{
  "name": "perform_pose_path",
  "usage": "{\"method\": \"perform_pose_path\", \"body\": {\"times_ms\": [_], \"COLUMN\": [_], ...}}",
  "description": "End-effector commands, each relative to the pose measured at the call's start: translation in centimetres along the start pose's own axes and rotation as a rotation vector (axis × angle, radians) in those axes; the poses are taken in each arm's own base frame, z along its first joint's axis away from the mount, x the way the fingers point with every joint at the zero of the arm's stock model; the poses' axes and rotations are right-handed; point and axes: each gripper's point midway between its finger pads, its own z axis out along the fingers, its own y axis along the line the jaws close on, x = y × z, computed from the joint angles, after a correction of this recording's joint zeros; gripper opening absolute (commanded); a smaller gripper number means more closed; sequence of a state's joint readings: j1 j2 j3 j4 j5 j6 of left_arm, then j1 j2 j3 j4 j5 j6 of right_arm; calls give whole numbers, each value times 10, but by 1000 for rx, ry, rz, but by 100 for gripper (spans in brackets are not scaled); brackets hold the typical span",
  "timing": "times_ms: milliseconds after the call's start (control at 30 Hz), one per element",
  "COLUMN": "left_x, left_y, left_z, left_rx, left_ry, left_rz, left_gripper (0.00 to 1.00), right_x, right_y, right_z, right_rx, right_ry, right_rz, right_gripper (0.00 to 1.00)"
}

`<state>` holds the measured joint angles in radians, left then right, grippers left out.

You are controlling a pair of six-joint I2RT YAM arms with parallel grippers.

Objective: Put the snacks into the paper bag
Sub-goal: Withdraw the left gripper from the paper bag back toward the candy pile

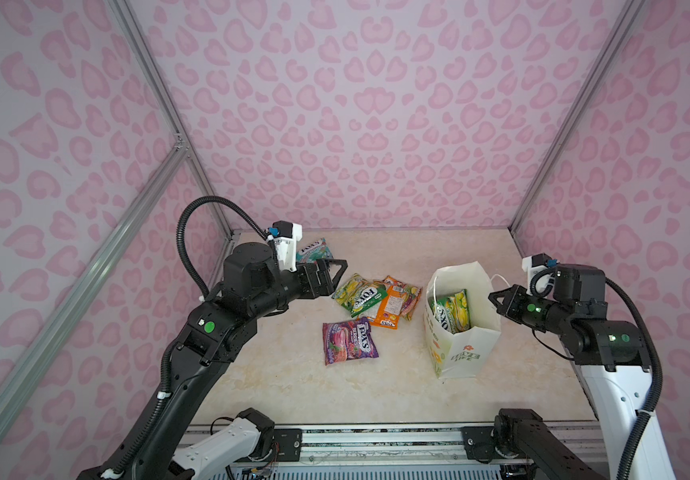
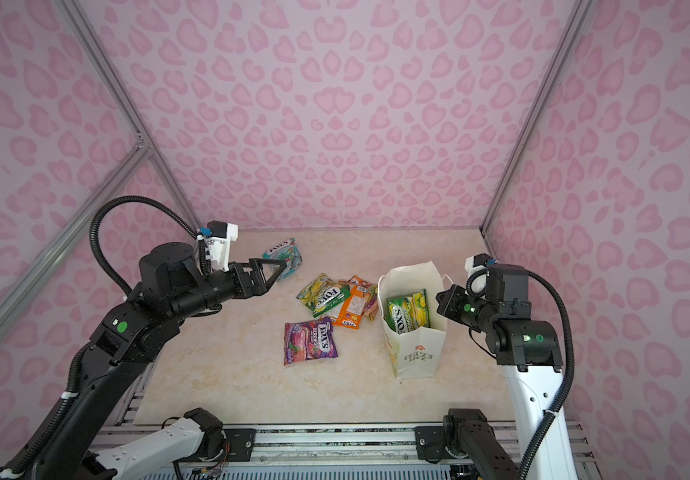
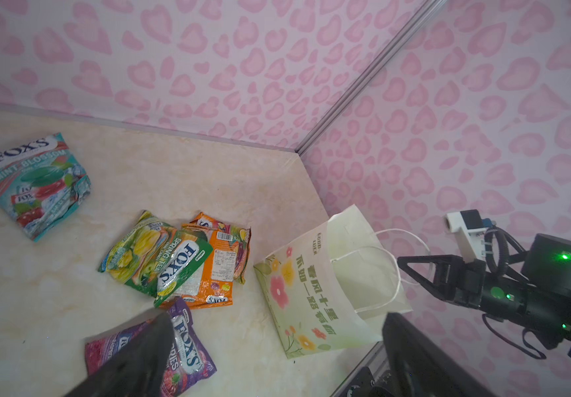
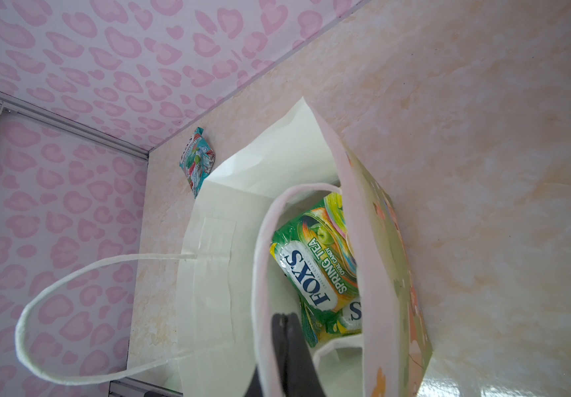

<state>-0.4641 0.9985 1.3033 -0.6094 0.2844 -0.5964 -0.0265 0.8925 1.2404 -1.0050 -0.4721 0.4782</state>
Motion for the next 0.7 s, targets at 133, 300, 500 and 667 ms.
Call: {"method": "perform_pose_path", "body": {"times_ms": [133,300,500,667], "left_x": [43,80,118,147], "left_y": [50,81,115,138], "left_z": [15,36,49,62], "left_rx": [17,6,-48,-63], "left_ry": [99,178,232,290], "left_rz": [-203,-301,-342,-362], "left_gripper": [97,97,97,97], "right_x": [0,5,9,8], "right_y": [1,-1,0,-5], "right_z": [1,3,13,13], "right_rx": [-18,-25,-62,-36], "right_ry": [-12,-12,4,-13], "right_rz": [-11,-13,14,6], "right_gripper": [0,0,0,0]}}
